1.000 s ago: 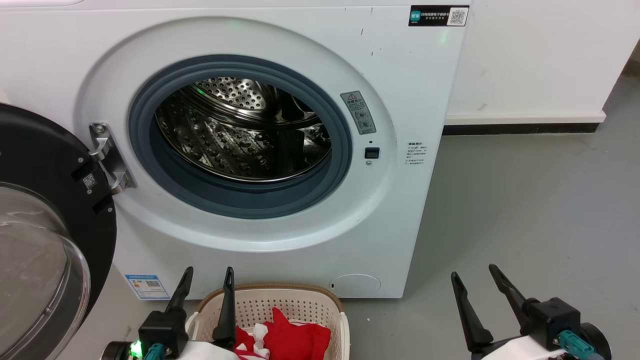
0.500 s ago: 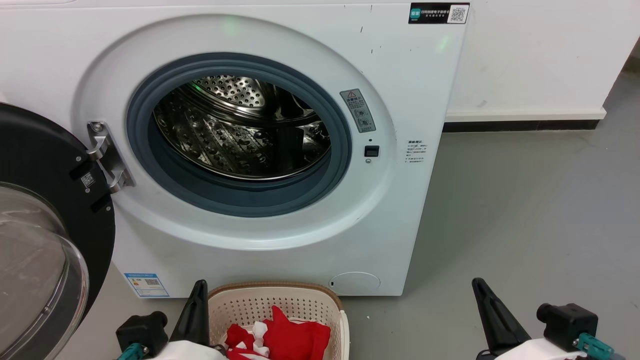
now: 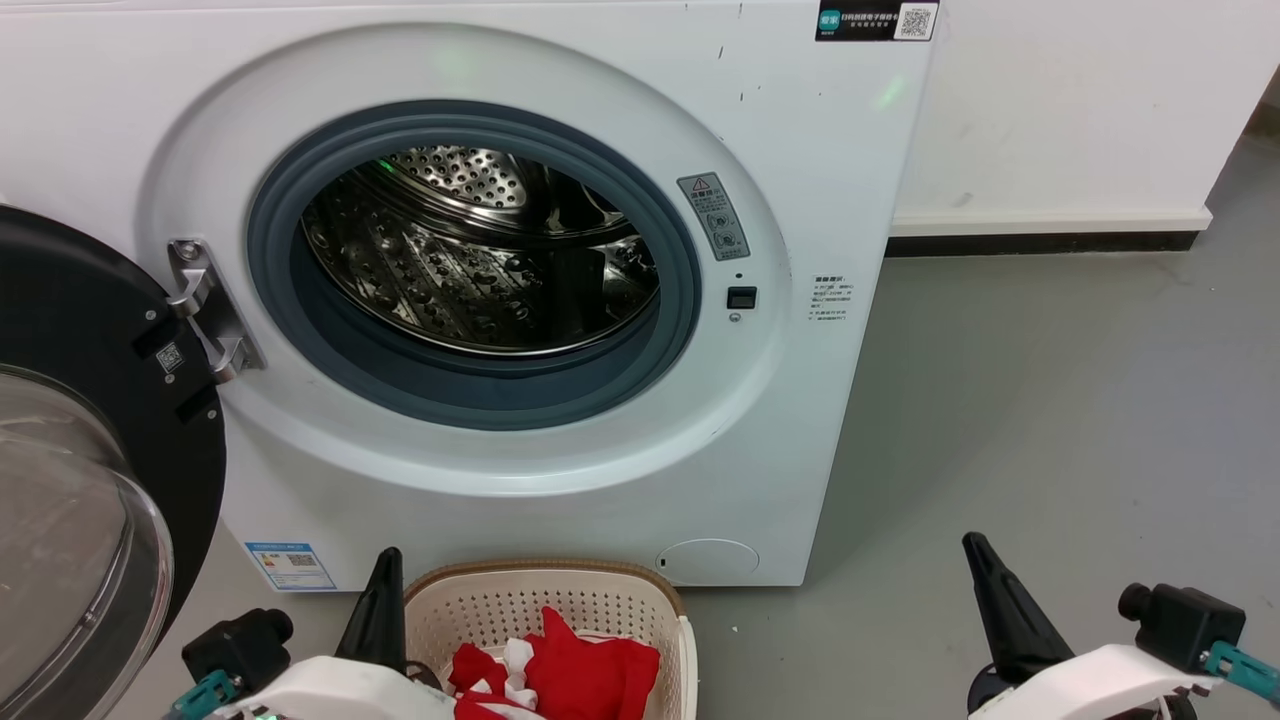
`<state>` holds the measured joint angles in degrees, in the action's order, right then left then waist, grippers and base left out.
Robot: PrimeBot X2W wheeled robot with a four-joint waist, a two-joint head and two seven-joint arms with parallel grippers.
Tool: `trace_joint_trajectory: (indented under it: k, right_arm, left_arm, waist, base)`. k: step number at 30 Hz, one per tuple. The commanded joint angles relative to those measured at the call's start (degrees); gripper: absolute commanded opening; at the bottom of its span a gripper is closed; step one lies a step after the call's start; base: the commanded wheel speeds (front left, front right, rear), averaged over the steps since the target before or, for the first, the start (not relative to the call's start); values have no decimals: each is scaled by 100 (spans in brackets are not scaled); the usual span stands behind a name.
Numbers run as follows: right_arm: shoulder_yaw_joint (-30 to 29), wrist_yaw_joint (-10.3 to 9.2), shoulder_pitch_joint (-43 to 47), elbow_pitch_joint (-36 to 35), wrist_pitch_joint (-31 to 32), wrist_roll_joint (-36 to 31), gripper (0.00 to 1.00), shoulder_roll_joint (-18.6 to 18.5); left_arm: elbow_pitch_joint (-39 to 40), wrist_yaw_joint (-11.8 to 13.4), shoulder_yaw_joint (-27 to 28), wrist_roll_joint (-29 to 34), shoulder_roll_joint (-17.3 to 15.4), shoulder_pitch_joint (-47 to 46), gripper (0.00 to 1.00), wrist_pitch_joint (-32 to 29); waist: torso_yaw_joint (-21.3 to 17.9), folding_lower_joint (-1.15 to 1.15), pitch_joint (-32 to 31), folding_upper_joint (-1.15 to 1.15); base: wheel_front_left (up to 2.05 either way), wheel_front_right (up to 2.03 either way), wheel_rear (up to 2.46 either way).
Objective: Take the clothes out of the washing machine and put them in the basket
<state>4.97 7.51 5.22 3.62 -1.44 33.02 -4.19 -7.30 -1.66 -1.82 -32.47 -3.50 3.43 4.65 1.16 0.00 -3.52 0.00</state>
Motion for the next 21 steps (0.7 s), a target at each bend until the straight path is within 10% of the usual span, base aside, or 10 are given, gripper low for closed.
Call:
trace_joint_trajectory:
  k: [1,21]
  right_arm:
    - [-27,-1,-197,-49,-2,182,0,-43]
    - [-215,-1,-475,250,120,1918,0,-91]
  left_arm:
    - [60,-43,31,-164,-12,-183,0,-21]
    - [-145,-198,262,-1811,8,-418,0,-334]
  waist:
    - [-1,0,3,0]
    - [-24,0,77,0]
  base:
    - [0,0,0]
    - [0,0,0]
